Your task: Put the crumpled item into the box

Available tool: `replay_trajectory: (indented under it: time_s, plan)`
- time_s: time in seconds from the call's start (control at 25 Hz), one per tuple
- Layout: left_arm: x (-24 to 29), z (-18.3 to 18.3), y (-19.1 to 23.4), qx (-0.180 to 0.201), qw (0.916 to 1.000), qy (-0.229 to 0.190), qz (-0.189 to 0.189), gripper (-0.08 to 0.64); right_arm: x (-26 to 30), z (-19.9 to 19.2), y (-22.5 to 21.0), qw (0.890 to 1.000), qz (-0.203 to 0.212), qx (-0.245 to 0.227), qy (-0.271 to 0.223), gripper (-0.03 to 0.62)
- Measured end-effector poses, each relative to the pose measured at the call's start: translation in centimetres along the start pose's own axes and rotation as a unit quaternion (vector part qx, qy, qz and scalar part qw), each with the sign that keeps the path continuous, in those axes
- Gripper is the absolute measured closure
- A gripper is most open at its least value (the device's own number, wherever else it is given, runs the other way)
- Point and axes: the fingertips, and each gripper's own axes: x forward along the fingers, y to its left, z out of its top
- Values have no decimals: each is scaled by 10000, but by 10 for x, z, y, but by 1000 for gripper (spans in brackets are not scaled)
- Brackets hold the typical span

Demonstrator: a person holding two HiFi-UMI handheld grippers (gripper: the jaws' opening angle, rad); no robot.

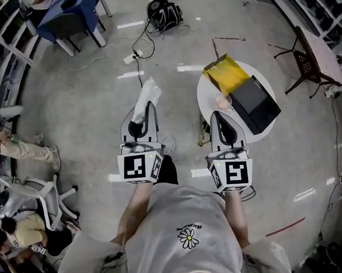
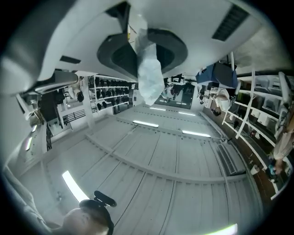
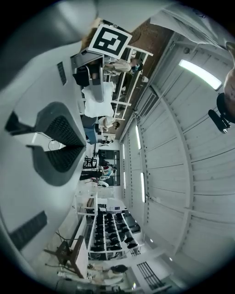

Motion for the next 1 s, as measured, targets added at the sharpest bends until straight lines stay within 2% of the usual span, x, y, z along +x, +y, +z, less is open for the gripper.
replay_trajectory:
  time_s: [0.28, 0.48, 0.68, 1.0]
  plan:
    - [128, 1, 37, 0, 9971, -221, -723, 517, 104, 6, -43, 9979, -625, 162, 102, 589]
    - [201, -7, 49, -10, 9947, -100, -1022, 517, 154, 9, -79, 9932, -1113, 345, 60, 589]
    - [233, -24, 26, -70, 9915, 126, -1290, 517, 167, 4, -112, 9890, -1434, 319, 186, 589]
    - [248, -44, -4, -168, 9908, 293, -1311, 517, 162, -9, -140, 9869, -1568, 321, 219, 589]
